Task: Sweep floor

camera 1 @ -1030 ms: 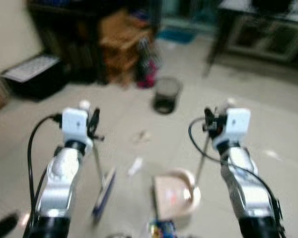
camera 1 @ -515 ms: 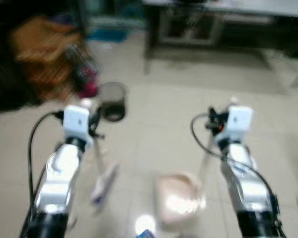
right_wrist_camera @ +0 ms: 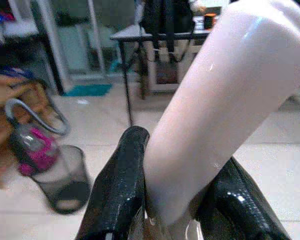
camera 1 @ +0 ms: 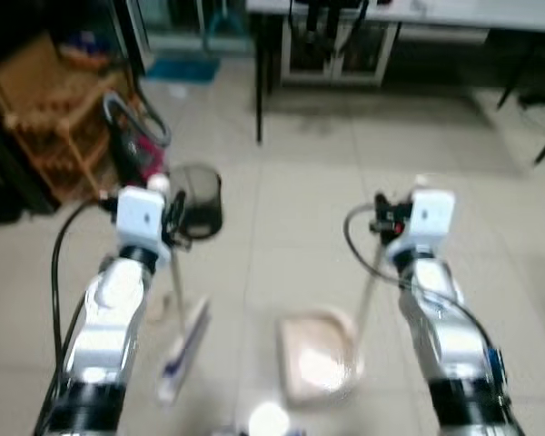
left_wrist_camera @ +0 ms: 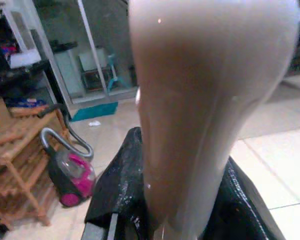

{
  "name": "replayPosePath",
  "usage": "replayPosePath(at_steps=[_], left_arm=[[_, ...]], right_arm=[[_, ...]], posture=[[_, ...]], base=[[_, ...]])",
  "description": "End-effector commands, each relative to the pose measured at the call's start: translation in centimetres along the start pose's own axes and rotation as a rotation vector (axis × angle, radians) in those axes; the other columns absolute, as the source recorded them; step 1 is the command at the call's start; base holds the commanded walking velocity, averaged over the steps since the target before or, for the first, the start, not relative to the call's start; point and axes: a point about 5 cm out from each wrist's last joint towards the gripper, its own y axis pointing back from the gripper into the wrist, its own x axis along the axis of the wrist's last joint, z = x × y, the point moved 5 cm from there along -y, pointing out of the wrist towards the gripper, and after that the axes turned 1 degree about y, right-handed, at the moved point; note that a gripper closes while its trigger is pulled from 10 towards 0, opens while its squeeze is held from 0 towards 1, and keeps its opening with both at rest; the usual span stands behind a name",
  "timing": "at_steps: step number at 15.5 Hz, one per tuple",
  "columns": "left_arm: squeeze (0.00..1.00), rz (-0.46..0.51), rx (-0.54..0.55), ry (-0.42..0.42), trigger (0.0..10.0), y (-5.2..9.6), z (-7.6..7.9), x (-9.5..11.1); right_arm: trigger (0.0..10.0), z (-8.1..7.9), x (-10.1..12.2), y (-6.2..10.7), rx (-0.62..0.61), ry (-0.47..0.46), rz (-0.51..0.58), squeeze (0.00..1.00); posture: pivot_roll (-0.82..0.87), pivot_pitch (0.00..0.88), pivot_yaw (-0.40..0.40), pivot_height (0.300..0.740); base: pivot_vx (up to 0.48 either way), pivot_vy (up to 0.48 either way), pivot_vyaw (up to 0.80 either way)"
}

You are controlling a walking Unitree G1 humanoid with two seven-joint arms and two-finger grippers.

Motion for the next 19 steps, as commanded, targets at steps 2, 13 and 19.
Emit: replayPosePath(at_steps=[2,13,19], left_arm=[[0.0,0.048,-0.029,-0.011,10.0,-0.5,0.9,1.2],[0.0,0.039,-0.069,-0.023,10.0,-0.9,1.5,1.0],[0.0,0.051,-0.069,-0.023,10.0,-1.1,1.3,1.3]], right_arm=[[10.0,0.8,0.7,-0.1,-0.004,0.039,0.02,0.0],[10.0,1.6,0.6,-0.5,-0.056,0.036,0.02,0.0],[10.0,2.3,1.0,-0.5,-0.086,0.043,0.042,0.0]], posture=[[0.02,0.038,0.037,0.74],[0.02,0.027,0.04,0.74],[0.02,0.023,0.043,0.74]], base=[[0.439,0.0,0.66],[0.434,0.0,0.58],[0.42,0.0,0.0]])
